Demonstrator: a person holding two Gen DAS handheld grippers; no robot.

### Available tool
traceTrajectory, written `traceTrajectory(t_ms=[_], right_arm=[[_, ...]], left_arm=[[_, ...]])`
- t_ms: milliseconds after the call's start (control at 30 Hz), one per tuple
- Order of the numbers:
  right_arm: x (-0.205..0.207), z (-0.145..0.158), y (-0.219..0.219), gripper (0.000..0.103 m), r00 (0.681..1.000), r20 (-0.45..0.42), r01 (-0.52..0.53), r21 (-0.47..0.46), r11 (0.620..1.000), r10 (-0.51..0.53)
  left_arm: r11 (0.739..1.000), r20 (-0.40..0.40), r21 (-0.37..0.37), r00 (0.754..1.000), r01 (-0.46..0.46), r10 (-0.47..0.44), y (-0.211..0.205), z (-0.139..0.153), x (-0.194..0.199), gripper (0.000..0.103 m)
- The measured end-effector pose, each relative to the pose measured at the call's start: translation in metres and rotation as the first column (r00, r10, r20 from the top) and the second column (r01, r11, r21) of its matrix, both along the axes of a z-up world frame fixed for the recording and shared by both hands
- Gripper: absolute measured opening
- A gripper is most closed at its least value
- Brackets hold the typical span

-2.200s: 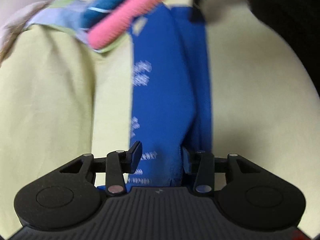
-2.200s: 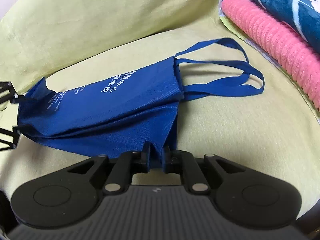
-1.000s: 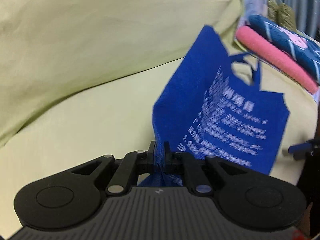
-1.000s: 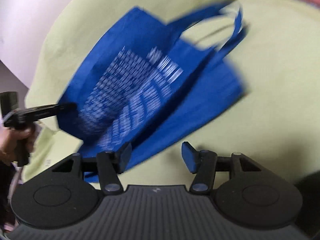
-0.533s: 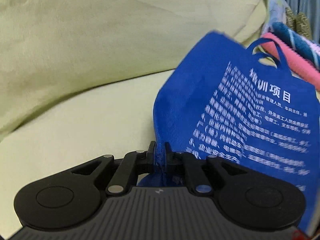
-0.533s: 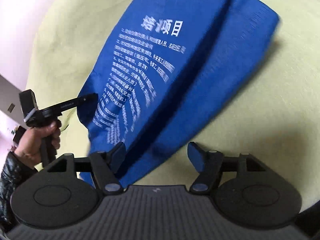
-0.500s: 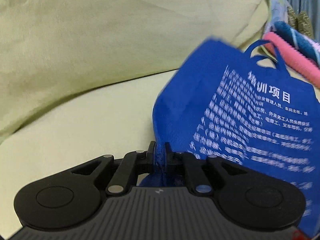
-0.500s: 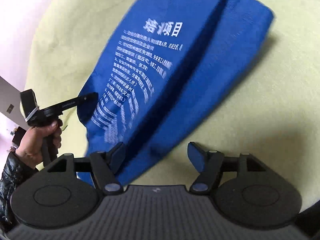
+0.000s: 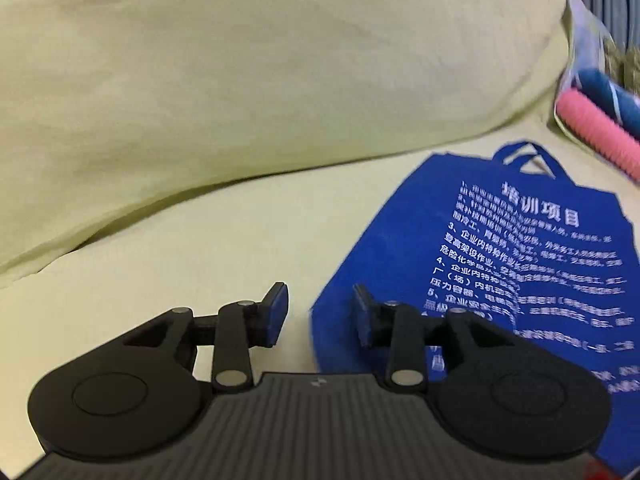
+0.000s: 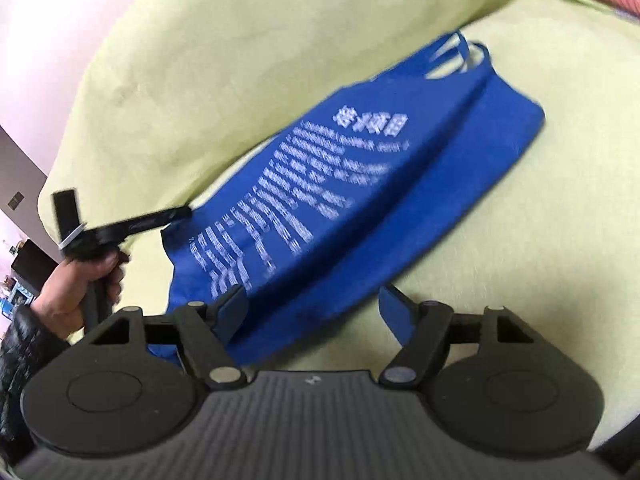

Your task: Fold shopping bag

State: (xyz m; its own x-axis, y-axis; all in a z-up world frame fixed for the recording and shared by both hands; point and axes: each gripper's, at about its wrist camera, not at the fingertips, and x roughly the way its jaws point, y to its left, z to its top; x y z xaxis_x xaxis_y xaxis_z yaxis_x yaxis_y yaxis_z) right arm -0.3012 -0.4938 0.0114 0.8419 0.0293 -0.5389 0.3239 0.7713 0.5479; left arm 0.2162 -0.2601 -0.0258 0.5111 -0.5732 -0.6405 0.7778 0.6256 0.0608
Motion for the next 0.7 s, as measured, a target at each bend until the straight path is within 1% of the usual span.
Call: traceTrajectory(t_ms=[67,100,167,233,300,333,367,467,533,567,600,667,700], right_arm=[[0.005,0.001,0.001,0.077,1.0,-0.004,0.0,-0.005,1.0,0.0],[-0.001,0.002,-0.002,0.077,1.0,-0.009,0.005,-0.006,1.0,-0.005],[-0.004,0.002,-0.006,0.078,1.0,-0.012,0.015,-0.006,1.0,-0.016],[-0.006,0.001,-0.009,0.081,0.999,-0.019,0.034,-0.02,0.999,-0.034],[-0.003,0.0,-0.011,0.082,0.998,-0.023,0.052,-0.03,0.998,-0.053],[-0.005,0.001,-0.014,0.082,0.998,-0.023,0.062,-0.038,0.997,-0.063],[-0.004,0.0,-0.015,0.082,0.997,-0.022,0.072,-0.051,0.996,-0.074],[-0.008,0.002,-0.023,0.083,0.994,-0.015,0.109,-0.07,0.992,-0.11],[-0.011,0.002,-0.033,0.083,0.991,-0.01,0.134,-0.071,0.989,-0.135],[-0.011,0.002,-0.036,0.083,0.989,-0.005,0.144,-0.071,0.987,-0.145],[-0.013,0.003,-0.039,0.083,0.989,0.0,0.15,-0.072,0.986,-0.151],[-0.019,0.004,-0.046,0.083,0.987,0.009,0.161,-0.074,0.984,-0.161],[-0.022,0.005,-0.05,0.084,0.986,0.011,0.164,-0.075,0.984,-0.163]], left_arm=[[1.0,0.006,-0.019,1.0,0.014,-0.014,0.01,0.008,-0.016,0.042],[0.999,0.009,-0.019,1.0,0.03,-0.03,0.012,0.012,-0.025,0.042],[0.996,0.012,-0.003,0.996,0.086,-0.086,0.015,0.015,-0.048,0.042],[0.987,0.02,0.01,0.987,0.161,-0.162,0.015,0.017,-0.077,0.043],[0.971,0.013,0.003,0.971,0.241,-0.241,0.008,0.017,-0.108,0.055],[0.962,0.012,-0.001,0.962,0.273,-0.273,0.0,0.018,-0.123,0.057],[0.951,0.014,-0.003,0.951,0.308,-0.308,-0.007,0.018,-0.138,0.059],[0.91,0.054,0.013,0.908,0.415,-0.415,-0.035,0.013,-0.181,0.059],[0.876,0.097,0.08,0.871,0.475,-0.482,-0.063,0.003,-0.207,0.058],[0.862,0.114,0.125,0.856,0.491,-0.504,-0.079,-0.005,-0.217,0.054],[0.852,0.134,0.169,0.845,0.496,-0.518,-0.093,-0.012,-0.225,0.048],[0.841,0.184,0.236,0.827,0.487,-0.531,-0.118,-0.023,-0.235,0.047],[0.832,0.212,0.272,0.813,0.484,-0.542,-0.127,-0.027,-0.24,0.044]])
